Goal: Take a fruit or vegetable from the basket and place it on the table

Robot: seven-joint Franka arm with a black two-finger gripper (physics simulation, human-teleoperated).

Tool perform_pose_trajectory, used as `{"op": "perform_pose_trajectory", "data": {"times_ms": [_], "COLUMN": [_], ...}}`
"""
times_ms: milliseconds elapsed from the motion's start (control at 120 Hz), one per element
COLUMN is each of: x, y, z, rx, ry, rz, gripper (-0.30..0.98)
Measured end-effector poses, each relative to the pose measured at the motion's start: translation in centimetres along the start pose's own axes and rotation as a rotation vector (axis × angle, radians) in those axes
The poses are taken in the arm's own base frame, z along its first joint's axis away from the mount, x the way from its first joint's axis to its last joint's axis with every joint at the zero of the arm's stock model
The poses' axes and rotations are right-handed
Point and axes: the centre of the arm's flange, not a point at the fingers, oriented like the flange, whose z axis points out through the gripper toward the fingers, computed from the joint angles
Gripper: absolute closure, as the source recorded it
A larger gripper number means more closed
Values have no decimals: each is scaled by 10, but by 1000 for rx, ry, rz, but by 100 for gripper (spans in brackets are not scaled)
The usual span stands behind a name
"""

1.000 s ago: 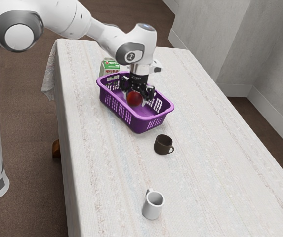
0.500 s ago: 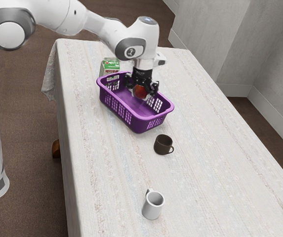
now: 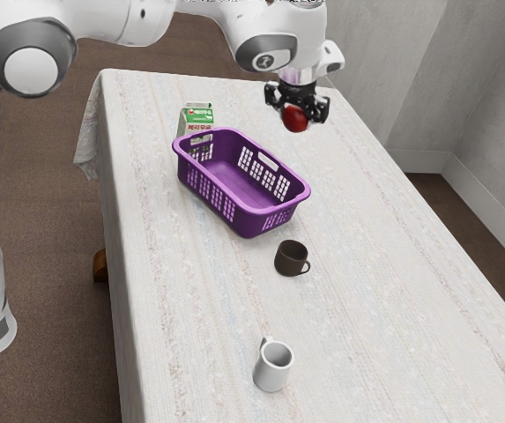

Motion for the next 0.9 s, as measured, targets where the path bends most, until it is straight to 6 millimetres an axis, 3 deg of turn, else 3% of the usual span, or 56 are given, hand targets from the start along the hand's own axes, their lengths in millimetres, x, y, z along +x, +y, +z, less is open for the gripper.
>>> {"op": "perform_pose_trajectory", "data": {"times_ms": [67,142,208,333,458,667,742,800,858,900], "x": [21,53,67,80,85,82,69,20,-27,-51], "y": [7,-2,-12,-16,-22,-21,-23,-20,-14,-14], "z": [13,26,35,41,44,42,12,-27,-80,-101], "rx": [11,24,32,34,36,27,-9,-60,-104,-99], "ry": [16,37,37,44,45,38,38,-20,-113,-189], "rz": [-14,-53,-74,-78,-71,-48,-77,-148,-260,-341], "gripper": [33,33,33,32,12,3,2,1,1,1]}}
